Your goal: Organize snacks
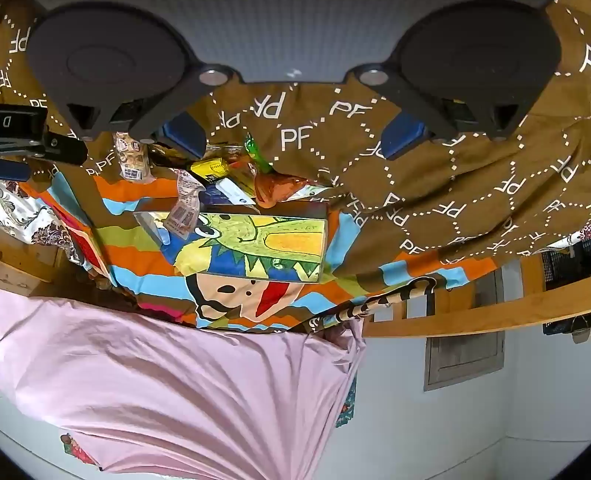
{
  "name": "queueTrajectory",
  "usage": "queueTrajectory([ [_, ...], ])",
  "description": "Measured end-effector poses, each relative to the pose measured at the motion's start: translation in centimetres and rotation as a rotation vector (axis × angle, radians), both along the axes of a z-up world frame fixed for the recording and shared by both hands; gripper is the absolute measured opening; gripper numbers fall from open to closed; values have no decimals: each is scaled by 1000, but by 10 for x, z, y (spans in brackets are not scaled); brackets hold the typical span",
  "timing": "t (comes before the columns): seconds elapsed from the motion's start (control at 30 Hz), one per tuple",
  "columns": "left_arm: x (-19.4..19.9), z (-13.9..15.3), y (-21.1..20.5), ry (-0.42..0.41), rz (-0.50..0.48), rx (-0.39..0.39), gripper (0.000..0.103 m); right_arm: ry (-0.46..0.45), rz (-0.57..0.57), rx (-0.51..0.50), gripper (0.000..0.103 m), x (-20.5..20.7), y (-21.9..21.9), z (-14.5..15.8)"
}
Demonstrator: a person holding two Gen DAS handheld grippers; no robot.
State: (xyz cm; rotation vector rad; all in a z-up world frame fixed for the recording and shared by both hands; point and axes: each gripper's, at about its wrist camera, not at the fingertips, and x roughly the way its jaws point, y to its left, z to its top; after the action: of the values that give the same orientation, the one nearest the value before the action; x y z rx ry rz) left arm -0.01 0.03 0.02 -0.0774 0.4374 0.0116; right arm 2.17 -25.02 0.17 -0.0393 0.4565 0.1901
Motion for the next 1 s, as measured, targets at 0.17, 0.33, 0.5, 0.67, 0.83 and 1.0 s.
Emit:
queueTrajectory([
  [0.17,-1,1,1,-4,0,7,103,-4,1,0,102,0,0,0],
  [0.33,-5,1,3,-3,-3,7,103,-1,1,-2,103,0,0,0],
  [0.5,0,-4,2,8,0,0,103,1,0,-3,102,1,0,0],
  [0.67,1,-3,2,11,-1,-1,103,1,0,-4,102,0,1,-1],
  [0.83,1,-3,2,11,0,-1,103,3,1,-5,102,1,1,-1],
  [1.0,1,-3,2,12,1,-3,103,4,0,-5,102,0,1,-1],
])
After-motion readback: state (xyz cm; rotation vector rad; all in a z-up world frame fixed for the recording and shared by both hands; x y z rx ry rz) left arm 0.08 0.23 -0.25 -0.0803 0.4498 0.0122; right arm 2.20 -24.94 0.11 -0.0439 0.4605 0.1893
